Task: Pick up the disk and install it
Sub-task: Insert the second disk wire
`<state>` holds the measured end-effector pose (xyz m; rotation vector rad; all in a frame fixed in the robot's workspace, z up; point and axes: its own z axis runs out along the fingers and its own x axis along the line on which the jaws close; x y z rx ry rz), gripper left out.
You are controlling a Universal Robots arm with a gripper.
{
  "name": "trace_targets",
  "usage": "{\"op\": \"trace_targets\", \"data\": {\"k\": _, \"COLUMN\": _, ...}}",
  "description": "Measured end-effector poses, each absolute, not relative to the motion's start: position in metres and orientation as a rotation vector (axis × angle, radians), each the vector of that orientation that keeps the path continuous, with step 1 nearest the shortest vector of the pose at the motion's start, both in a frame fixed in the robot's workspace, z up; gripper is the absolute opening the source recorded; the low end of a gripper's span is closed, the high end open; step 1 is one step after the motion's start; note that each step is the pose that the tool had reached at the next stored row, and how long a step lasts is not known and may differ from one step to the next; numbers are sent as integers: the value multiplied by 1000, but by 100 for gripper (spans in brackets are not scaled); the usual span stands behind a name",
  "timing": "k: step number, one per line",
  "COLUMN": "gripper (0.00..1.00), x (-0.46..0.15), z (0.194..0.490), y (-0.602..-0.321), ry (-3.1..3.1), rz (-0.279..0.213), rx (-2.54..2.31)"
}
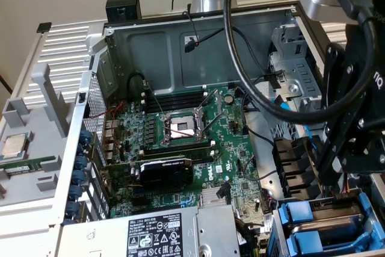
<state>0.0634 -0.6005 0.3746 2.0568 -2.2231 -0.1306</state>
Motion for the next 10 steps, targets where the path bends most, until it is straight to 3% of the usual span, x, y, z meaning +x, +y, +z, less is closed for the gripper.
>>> {"op": "trace_targets", "data": {"k": 10, "gripper": 16, "x": 70, "z": 371, "y": -603, "ry": -2216, "rz": -179, "rx": 2053}}
